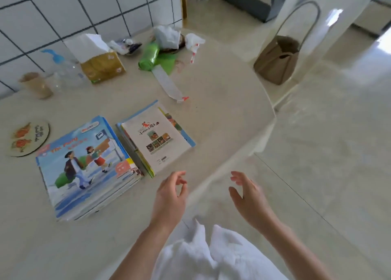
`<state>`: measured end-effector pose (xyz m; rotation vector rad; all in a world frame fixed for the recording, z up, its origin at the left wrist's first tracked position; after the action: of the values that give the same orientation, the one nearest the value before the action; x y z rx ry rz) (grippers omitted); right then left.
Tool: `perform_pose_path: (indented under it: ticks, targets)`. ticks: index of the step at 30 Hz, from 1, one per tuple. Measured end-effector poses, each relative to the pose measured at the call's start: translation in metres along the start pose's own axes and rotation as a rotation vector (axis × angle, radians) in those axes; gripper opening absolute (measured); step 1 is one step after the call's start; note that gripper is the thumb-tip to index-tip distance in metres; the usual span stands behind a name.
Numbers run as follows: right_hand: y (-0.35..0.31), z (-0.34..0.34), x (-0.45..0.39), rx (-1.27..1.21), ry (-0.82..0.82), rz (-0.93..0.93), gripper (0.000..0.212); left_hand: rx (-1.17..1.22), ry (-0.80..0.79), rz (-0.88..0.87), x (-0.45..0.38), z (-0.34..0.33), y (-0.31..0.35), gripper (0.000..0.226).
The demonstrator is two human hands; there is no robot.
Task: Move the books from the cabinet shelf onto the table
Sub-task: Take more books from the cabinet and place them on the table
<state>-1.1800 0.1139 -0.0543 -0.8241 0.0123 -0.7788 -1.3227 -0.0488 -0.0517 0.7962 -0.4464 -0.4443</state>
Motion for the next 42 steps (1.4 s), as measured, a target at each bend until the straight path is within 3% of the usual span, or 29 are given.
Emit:
perform_pose_path:
  ticks: [7, 13, 29, 34, 42]
  targets:
    - [0.060, 0.038, 0.066, -0.077, 0.210, -0.169, 0.037, -0.078, -0.262, -0.210, 0.011, -0.062, 0.059, 0.025]
    - [0.121, 0.071, 0.152, -0.157, 0.386, -0.324, 0.038, -0.128, -0.430, -0.379, 0.072, -0.142, 0.107, 0.027]
    - [0.293, 0.095, 0.507, -0.395, 0.850, -0.819, 0.036, -0.270, -1.074, -0.753, 0.397, -0.360, 0.164, 0.028]
    - [0.330, 0.095, 0.589, -0.487, 1.034, -0.979, 0.036, -0.338, -1.283, -0.873, 0.476, -0.414, 0.178, 0.030]
    - [0.392, 0.105, 0.674, -0.647, 1.293, -1.210, 0.035, -0.429, -1.452, -1.030, 0.565, -0.516, 0.220, 0.038]
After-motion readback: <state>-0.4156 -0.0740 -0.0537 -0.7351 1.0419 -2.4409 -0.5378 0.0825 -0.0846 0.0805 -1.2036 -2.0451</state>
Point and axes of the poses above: each hand's wrist, its own x-axis away from the middle knuckle, its own z-axis out of the back of the hand, y = z × x, the point moved 5 cm from there along -x, towards the middle knuckle, and after that the axes turned 1 degree about -x, right-handed, at the moved point
